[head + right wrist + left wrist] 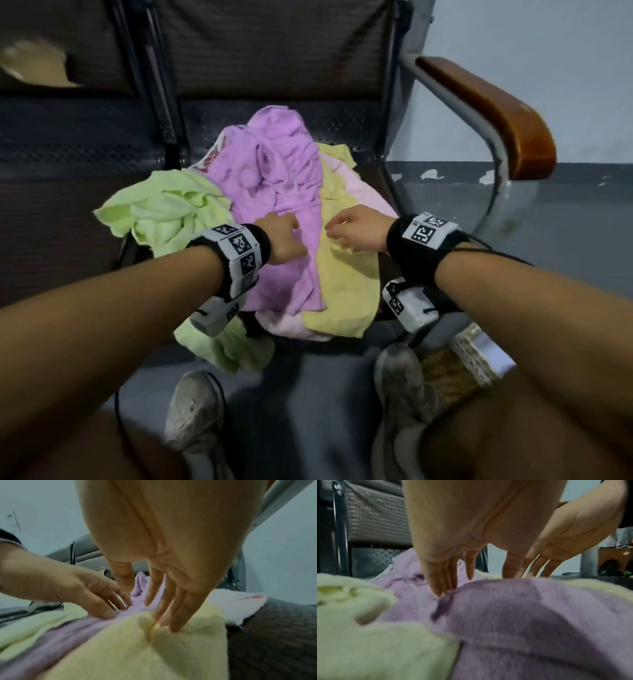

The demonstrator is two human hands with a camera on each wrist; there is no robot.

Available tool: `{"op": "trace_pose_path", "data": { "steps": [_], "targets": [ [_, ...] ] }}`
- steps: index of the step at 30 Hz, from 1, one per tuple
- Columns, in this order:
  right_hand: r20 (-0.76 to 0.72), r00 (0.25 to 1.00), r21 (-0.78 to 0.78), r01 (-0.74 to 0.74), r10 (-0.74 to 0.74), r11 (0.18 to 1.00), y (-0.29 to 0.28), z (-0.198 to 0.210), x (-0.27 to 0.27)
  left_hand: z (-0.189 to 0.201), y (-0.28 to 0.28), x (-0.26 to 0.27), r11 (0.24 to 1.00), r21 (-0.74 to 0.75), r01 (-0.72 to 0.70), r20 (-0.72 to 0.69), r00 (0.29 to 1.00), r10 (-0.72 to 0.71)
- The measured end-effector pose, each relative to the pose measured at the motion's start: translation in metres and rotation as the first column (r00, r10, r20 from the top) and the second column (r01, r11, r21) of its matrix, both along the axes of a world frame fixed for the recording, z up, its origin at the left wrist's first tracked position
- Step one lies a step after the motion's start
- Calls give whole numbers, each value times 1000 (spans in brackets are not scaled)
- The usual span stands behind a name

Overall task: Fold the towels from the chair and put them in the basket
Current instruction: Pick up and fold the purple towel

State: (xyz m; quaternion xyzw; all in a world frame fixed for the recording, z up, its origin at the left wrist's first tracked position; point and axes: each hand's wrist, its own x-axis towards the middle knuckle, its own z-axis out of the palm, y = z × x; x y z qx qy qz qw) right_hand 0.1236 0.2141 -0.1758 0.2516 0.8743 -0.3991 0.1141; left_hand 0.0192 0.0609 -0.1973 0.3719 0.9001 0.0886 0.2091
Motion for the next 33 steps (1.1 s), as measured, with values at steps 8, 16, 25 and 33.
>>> {"op": "trace_pose_path", "data": {
  "steps": [8,16,25,33],
  "targets": [
    [10,1000,5,-23,23,1000,3,-24,-30,-21,-4,-16,981,115,-157,-142,975,173],
    [-73,977,-258,177,-201,950,-9,-8,-64,13,-7,-7,617,682,-392,390,909,146],
    [-410,826,-392,224,-387,892,-11,20,-62,17,-20,-15,877,402,-263,174,962,209],
    [-396,819,-694,29,-415,719,-16,57,-30,46,15,20,668,698,-259,174,966,192]
  ]
}}
